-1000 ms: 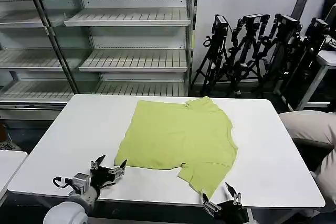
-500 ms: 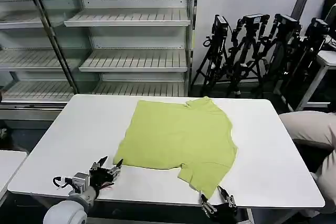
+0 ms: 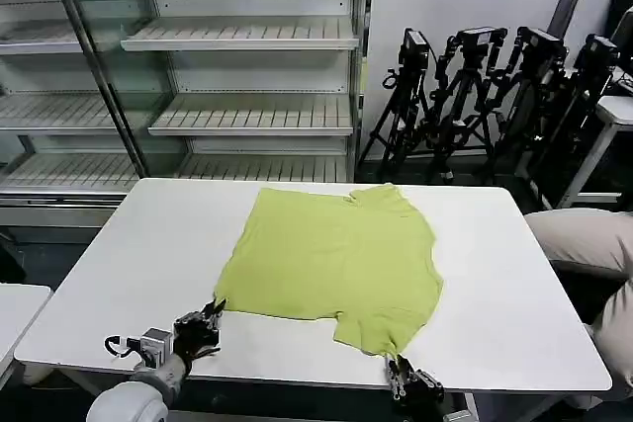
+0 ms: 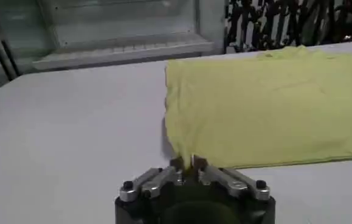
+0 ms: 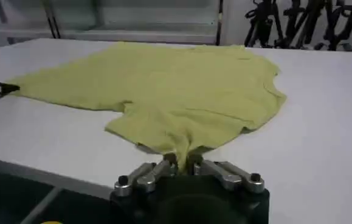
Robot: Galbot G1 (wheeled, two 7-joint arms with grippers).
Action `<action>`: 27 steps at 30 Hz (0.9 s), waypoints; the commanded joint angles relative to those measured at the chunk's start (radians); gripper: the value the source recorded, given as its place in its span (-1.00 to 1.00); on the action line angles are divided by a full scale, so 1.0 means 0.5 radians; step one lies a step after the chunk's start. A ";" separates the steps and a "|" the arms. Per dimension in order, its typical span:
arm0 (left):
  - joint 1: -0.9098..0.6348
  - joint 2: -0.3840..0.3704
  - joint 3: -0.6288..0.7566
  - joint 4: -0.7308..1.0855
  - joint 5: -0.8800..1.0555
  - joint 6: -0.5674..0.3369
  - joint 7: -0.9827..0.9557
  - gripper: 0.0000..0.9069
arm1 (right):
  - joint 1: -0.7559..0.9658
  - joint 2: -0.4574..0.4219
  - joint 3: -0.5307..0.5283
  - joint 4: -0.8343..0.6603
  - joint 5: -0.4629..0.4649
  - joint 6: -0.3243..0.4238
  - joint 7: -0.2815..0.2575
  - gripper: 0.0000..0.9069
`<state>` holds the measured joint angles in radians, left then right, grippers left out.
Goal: Fold and organize the clothes.
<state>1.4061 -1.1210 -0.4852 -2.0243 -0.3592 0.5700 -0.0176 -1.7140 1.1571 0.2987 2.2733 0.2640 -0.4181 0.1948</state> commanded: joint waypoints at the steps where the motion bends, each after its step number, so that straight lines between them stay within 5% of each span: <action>1: 0.018 -0.009 0.014 -0.057 0.001 -0.038 0.005 -0.98 | 0.014 0.001 0.011 0.007 -0.015 0.080 -0.018 -1.00; 13: -0.326 -0.056 0.062 -0.081 -0.051 -0.069 -0.015 -1.00 | 0.476 -0.034 0.271 -0.031 0.168 0.008 -0.102 -1.00; 27: -0.944 -0.216 0.235 0.424 -0.290 0.013 -0.097 -0.98 | 1.149 -0.027 0.160 -0.581 0.172 -0.086 -0.166 -1.00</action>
<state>1.1682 -1.1910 -0.4114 -1.9785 -0.4312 0.5671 -0.0496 -1.3144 1.1441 0.3857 2.1132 0.3342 -0.4459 0.1252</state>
